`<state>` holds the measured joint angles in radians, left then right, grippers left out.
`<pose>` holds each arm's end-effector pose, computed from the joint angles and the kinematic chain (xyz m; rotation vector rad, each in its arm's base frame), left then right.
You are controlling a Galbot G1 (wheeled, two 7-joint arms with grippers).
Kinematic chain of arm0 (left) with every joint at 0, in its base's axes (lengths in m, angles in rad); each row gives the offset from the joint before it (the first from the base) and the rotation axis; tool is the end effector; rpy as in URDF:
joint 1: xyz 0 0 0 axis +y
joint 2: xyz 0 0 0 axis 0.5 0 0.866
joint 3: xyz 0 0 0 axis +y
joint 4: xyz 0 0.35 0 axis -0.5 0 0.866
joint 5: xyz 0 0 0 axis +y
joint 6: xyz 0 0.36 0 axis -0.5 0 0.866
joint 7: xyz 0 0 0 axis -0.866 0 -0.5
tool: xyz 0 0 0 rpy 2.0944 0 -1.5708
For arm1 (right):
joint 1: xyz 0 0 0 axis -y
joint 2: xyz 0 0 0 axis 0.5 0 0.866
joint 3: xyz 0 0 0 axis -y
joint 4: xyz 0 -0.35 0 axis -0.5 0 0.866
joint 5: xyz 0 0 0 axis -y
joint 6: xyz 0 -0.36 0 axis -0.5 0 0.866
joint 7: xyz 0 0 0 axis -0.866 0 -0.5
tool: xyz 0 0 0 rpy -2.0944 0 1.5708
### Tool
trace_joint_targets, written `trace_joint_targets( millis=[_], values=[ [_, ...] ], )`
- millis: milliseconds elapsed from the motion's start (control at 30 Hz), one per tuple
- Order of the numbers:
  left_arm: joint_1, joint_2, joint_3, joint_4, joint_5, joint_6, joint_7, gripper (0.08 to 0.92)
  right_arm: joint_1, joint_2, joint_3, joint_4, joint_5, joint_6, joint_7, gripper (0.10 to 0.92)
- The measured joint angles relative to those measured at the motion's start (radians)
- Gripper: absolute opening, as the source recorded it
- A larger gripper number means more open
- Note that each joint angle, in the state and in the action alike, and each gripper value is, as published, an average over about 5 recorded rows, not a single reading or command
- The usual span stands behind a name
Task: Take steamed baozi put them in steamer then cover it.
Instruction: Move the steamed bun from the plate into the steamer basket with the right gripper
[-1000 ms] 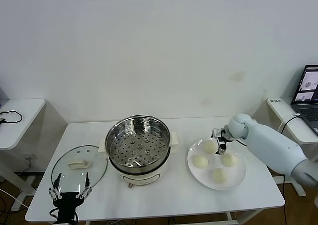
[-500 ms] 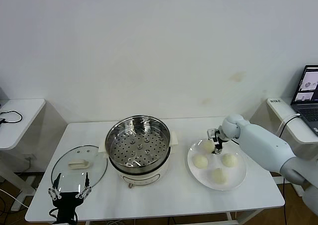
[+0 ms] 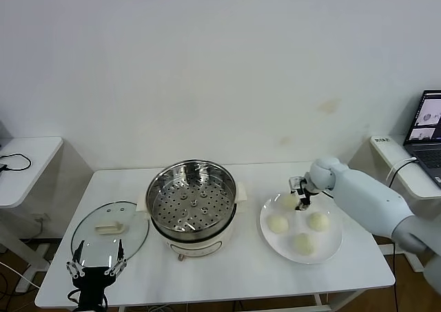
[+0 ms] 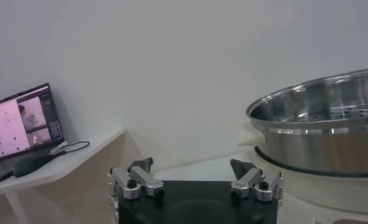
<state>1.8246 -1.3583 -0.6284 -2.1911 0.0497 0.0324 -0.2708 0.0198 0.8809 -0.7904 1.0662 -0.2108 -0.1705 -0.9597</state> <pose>0.1157 0.0596 -0.2978 0.3180 -2.9542 -0.4524 0.5625 -0.0984 -0.2187 1.2079 -1.4397 1.5543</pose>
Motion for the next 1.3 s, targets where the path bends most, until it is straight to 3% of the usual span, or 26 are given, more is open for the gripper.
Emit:
trace_joint_targets(
  millis=[600,967,1300],
  values=[
    [-0.01,0.028,-0.002,-0.016,-0.024,0.003,0.004,0.823,0.349,-0.034,-0.195,0.201,0.273,0.013,0.001,0.626],
    [-0.006,0.04,-0.026,-0.025,-0.048,0.006,0.006,0.823,0.512,0.146,-0.345,0.214,0.396,0.056,0.024,0.628],
    [-0.006,0.038,-0.045,-0.023,-0.066,0.008,0.009,0.823,0.531,0.362,-0.442,0.114,0.351,0.195,0.059,0.625]
  ],
)
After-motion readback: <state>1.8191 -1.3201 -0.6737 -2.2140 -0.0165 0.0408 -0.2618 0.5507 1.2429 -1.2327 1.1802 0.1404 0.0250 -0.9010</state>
